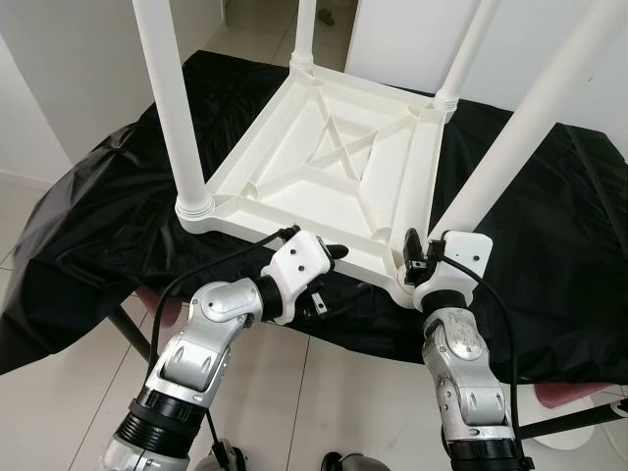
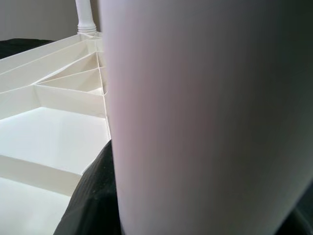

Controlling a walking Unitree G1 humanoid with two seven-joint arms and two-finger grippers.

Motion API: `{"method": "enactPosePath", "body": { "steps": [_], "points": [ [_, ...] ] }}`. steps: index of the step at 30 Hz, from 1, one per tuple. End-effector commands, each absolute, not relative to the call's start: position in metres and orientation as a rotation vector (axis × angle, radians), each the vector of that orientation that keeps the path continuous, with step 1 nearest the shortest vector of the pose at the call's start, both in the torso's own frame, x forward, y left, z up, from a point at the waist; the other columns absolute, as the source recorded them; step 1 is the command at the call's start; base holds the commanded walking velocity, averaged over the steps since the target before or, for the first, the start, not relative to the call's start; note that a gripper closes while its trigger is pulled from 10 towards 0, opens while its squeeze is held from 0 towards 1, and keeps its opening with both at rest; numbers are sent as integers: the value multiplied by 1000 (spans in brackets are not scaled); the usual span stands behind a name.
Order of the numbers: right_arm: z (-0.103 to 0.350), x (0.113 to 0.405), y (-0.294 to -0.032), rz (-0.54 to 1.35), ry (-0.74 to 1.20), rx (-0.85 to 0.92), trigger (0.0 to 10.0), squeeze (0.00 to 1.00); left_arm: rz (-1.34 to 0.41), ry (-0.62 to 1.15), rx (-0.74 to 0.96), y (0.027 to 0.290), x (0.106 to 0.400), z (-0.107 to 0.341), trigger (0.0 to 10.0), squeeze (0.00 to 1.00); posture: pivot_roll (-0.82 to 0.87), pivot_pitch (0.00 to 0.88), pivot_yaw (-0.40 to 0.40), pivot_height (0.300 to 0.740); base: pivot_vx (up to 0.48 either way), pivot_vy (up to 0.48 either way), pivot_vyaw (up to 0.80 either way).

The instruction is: Building children table

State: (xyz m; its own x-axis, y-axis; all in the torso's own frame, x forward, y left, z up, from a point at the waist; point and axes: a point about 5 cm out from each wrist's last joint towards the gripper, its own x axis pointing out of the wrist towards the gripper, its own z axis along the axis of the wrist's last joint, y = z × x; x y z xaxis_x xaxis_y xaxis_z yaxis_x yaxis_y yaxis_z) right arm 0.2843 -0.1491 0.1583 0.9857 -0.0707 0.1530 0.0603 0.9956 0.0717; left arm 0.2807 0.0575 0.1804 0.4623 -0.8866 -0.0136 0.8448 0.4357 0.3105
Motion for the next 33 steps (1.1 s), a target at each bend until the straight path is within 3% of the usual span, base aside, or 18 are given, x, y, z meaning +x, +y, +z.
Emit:
{"method": "enactPosePath", "body": {
  "steps": [1,2,3,12,13,26,27,28,29,30,31,33],
  "points": [
    [145,284,-149,-20,-86,71,10000,0,-957,-176,246,59,282,182,10000,0,51,131,-73,740,0,0,0],
    [145,284,-149,-20,-86,71,10000,0,-957,-176,246,59,282,182,10000,0,51,131,-73,740,0,0,0],
    [147,285,-151,30,-94,81,10000,1000,-959,-175,241,58,281,181,10000,0,50,131,-75,740,0,0,0],
    [162,284,-162,333,-151,18,10000,1000,-976,-163,244,55,276,177,10000,0,54,122,-72,740,0,0,0],
    [163,284,-166,390,-150,-2,10000,0,-976,-164,245,55,277,177,10000,0,56,115,-73,740,0,0,0],
    [170,292,-190,672,-121,-110,10000,0,-1028,-157,246,52,269,175,10000,0,66,100,-72,740,0,0,0],
    [169,292,-192,676,-111,-114,4235,0,-1033,-154,244,52,268,174,10000,0,69,98,-74,740,0,0,0],
    [169,292,-192,676,-111,-114,4235,0,-1033,-154,244,52,268,174,10000,0,69,98,-74,740,0,0,0],
    [167,293,-195,680,-99,-117,1451,0,-1038,-151,244,52,267,174,10000,0,69,98,-74,740,0,0,0],
    [167,293,-195,680,-99,-117,1451,0,-1038,-151,244,52,267,174,10000,0,69,98,-74,740,0,0,0],
    [164,292,-199,688,-82,-109,0,0,-1039,-149,245,52,267,173,10000,0,74,95,-74,740,0,0,0],
    [160,292,-203,691,-64,-105,0,0,-1040,-147,247,52,266,173,10000,0,75,93,-75,740,0,0,0]
  ]
}}
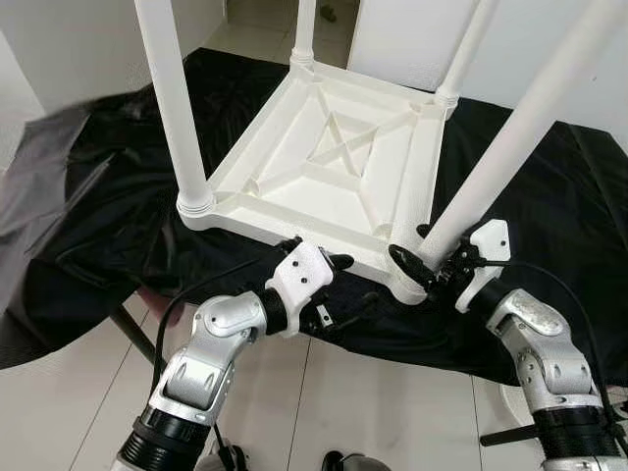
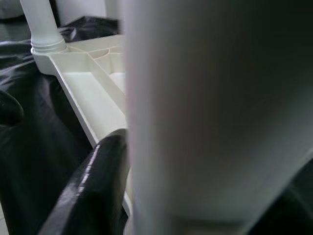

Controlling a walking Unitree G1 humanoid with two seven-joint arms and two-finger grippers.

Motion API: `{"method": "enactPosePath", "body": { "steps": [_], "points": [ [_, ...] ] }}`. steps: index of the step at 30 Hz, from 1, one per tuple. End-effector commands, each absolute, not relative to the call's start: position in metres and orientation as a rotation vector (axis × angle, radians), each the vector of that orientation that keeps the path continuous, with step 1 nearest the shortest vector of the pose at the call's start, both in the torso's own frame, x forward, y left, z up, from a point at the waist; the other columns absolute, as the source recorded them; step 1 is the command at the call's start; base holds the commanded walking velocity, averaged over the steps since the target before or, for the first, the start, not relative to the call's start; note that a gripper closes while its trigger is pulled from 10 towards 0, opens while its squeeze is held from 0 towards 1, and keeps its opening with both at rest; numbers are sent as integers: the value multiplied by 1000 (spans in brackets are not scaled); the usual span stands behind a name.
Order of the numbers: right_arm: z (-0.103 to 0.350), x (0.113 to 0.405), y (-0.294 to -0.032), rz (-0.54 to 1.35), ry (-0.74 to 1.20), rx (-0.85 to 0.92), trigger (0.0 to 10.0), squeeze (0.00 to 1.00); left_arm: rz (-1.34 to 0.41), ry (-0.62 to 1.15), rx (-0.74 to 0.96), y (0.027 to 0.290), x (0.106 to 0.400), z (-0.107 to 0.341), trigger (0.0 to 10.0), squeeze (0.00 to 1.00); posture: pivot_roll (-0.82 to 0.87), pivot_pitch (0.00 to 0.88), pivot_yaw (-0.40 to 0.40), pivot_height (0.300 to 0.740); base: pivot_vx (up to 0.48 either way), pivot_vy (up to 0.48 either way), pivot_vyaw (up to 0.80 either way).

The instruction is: Building children table

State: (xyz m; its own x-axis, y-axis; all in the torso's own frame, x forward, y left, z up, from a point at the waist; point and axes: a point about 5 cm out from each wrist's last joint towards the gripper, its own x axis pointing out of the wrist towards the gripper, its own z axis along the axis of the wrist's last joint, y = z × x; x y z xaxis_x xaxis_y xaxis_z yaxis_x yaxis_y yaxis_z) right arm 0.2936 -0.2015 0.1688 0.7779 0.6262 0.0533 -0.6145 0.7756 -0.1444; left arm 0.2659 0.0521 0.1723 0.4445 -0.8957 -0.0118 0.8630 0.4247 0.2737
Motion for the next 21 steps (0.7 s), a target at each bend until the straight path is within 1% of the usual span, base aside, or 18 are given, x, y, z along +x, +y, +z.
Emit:
{"method": "enactPosePath", "body": {
  "steps": [1,8,10,11,12,13,14,15,17,18,19,21],
  "points": [
    [160,292,-203,691,-64,-105,0,0,-1040,-147,247,52,266,173,10000,0,75,93,-75,740,0,0,0],
    [154,292,-200,645,-60,-69,0,0,-1035,-146,247,52,266,173,10000,0,74,93,-76,740,0,0,0],
    [149,293,-195,559,-52,-65,0,0,-1034,-145,247,52,266,173,10000,0,72,96,-79,740,0,0,0],
    [149,293,-195,559,-52,-65,0,0,-1034,-145,247,52,266,173,10000,0,72,96,-79,740,0,0,0],
    [145,293,-191,495,-48,-50,0,0,-1034,-144,248,52,266,173,10000,0,72,96,-79,740,0,0,0],
    [145,293,-191,495,-48,-50,0,0,-1034,-144,248,52,266,173,10000,0,72,96,-79,740,0,0,0],
    [142,292,-186,436,-47,-31,0,0,-1031,-142,246,53,266,173,10000,0,71,99,-80,740,0,0,0],
    [142,292,-186,436,-47,-31,0,0,-1031,-142,246,53,266,173,10000,0,71,99,-80,740,0,0,0],
    [139,290,-174,337,-51,20,0,0,-1029,-140,249,53,266,172,10000,0,69,100,-82,740,0,0,0],
    [139,290,-174,337,-51,20,0,0,-1029,-140,249,53,266,172,10000,0,69,100,-82,740,0,0,0],
    [138,289,-168,300,-52,38,0,0,-1029,-140,250,53,267,172,10000,0,69,100,-82,740,0,0,0],
    [138,292,-159,199,-50,72,0,0,-1026,-142,251,52,268,172,10000,0,60,101,-86,740,0,0,0]
  ]
}}
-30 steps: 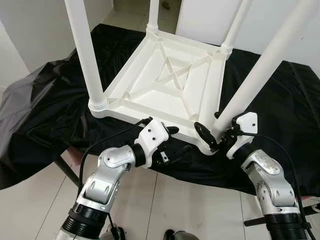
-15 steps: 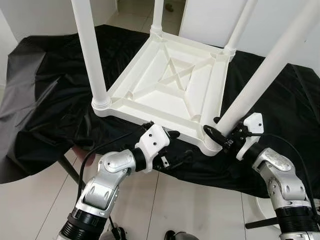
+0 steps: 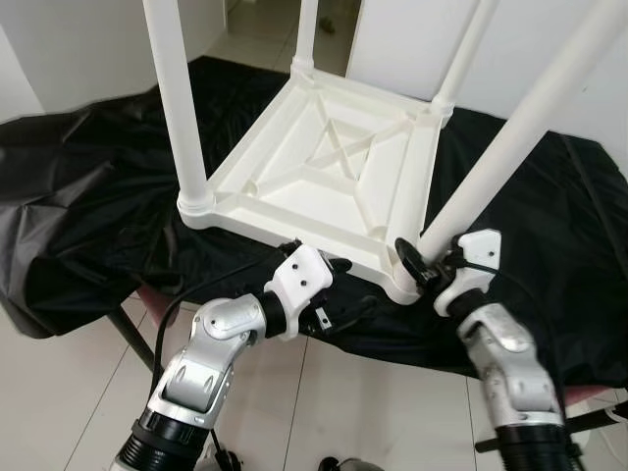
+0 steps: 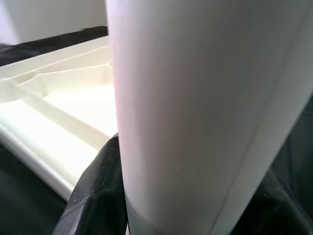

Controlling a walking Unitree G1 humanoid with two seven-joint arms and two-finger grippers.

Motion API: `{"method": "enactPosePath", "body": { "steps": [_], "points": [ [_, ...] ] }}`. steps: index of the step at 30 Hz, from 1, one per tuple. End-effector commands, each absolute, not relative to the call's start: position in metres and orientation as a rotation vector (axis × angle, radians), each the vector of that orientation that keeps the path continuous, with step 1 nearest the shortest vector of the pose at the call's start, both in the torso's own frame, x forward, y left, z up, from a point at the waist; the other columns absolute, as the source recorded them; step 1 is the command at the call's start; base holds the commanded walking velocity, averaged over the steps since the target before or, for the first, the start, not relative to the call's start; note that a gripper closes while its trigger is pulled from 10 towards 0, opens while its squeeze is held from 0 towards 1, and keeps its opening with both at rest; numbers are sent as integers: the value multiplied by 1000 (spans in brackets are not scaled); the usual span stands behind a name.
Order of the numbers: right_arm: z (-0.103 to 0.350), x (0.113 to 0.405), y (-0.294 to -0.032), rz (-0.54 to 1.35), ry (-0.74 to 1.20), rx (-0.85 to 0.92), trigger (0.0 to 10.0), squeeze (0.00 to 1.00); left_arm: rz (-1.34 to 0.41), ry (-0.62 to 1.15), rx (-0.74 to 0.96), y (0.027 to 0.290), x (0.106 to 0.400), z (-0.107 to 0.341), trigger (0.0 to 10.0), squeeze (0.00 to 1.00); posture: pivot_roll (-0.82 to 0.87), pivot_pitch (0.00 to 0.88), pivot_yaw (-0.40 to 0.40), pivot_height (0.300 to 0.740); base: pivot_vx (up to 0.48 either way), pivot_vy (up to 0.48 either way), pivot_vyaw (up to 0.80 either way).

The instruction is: Building children table

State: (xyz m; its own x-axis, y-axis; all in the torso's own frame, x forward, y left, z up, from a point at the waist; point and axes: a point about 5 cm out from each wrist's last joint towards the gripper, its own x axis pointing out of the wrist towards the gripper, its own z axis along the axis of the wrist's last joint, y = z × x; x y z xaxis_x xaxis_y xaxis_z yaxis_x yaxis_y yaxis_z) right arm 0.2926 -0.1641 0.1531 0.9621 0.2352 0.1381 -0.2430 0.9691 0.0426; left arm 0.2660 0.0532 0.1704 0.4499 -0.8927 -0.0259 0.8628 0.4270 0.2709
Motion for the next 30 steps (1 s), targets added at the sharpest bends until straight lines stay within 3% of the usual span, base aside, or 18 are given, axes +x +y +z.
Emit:
{"method": "enactPosePath", "body": {
  "steps": [1,8,15,16,18,19,28,29,30],
  "points": [
    [138,293,-155,167,-55,65,0,0,-1025,-143,251,51,268,172,10000,0,60,101,-86,740,0,0,0],
    [141,297,-142,30,-56,87,0,0,-1024,-145,248,50,269,173,10000,0,56,106,-85,740,0,0,0],
    [139,298,-142,18,-50,99,0,0,-1024,-146,251,52,269,174,10000,0,61,116,-80,740,0,0,0],
    [141,298,-144,35,-62,80,10000,0,-1023,-146,251,52,269,174,10000,0,62,117,-79,740,0,0,0],
    [143,298,-148,52,-72,69,10000,47,-1021,-146,251,53,269,174,10000,0,61,119,-78,740,0,0,0],
    [145,297,-150,90,-83,60,10000,1000,-1020,-145,250,53,269,174,10000,0,61,120,-78,740,0,0,0],
    [151,295,-149,284,-100,-13,10000,1000,-1014,-151,253,53,270,175,10000,0,64,121,-81,740,0,0,0],
    [152,295,-148,330,-102,-12,10000,776,-1014,-151,252,53,270,175,10000,0,65,120,-81,740,0,0,0],
    [152,294,-147,361,-104,-10,10000,776,-1014,-151,251,53,270,175,10000,0,65,120,-81,740,0,0,0]
  ]
}}
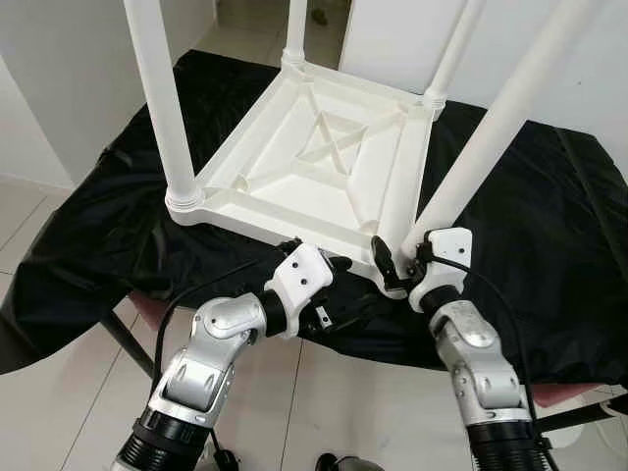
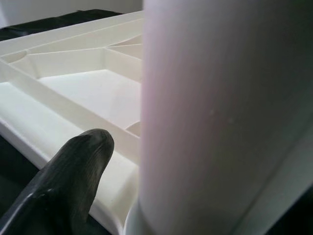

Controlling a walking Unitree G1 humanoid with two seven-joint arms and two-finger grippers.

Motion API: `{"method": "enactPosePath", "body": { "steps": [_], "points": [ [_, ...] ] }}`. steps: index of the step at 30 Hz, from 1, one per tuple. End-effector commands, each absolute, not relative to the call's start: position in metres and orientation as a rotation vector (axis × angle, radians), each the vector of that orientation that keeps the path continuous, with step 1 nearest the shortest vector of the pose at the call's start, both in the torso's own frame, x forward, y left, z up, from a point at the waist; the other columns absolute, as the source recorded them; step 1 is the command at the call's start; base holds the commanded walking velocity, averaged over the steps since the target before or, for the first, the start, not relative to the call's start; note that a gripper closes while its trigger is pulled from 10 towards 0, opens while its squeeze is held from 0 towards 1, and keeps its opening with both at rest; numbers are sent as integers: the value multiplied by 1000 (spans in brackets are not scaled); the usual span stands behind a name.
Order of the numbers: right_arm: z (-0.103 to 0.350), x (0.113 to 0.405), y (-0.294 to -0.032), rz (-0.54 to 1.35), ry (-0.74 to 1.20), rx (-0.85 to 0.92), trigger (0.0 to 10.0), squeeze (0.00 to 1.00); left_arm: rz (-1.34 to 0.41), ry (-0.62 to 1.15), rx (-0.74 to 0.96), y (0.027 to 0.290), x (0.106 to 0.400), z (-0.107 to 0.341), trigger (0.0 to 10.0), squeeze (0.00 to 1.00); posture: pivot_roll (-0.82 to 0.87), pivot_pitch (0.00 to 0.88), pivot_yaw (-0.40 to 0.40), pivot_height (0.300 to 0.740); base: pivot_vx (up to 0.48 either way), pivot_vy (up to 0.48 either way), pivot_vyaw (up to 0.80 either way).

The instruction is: Building children table

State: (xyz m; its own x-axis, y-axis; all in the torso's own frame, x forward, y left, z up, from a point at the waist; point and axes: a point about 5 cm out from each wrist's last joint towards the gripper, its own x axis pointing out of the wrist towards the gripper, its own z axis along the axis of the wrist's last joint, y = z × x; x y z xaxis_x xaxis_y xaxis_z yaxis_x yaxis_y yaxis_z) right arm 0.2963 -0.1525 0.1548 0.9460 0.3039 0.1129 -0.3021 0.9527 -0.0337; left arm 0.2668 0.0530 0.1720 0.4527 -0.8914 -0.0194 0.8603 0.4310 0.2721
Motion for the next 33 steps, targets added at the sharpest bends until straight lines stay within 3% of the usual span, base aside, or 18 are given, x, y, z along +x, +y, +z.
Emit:
{"method": "enactPosePath", "body": {
  "steps": [1,2,9,21,23,25,27,33],
  "points": [
    [152,294,-147,361,-104,-10,10000,776,-1014,-151,251,53,270,175,10000,0,65,120,-81,740,0,0,0],
    [154,294,-149,390,-112,-25,10000,0,-1015,-153,248,53,270,176,10000,0,67,118,-82,740,0,0,0],
    [160,299,-155,572,-134,-58,10000,0,-1021,-154,246,53,269,175,10000,0,77,111,-81,740,0,0,0],
    [163,310,-164,696,-139,-88,10000,0,-1026,-103,266,54,265,157,10000,0,92,102,-80,740,0,0,0],
    [160,313,-169,715,-120,-103,4980,0,-1021,-96,265,55,266,155,10000,0,95,100,-80,740,0,0,0],
    [160,313,-169,715,-120,-103,4980,0,-1021,-96,265,55,266,155,10000,0,95,100,-80,740,0,0,0],
    [154,312,-175,728,-81,-96,0,0,-1017,-98,266,56,266,156,10000,0,98,102,-84,740,0,0,0],
    [145,310,-184,706,-44,-80,0,0,-1009,-101,265,58,265,157,10000,0,98,102,-90,740,0,0,0]
  ]
}}
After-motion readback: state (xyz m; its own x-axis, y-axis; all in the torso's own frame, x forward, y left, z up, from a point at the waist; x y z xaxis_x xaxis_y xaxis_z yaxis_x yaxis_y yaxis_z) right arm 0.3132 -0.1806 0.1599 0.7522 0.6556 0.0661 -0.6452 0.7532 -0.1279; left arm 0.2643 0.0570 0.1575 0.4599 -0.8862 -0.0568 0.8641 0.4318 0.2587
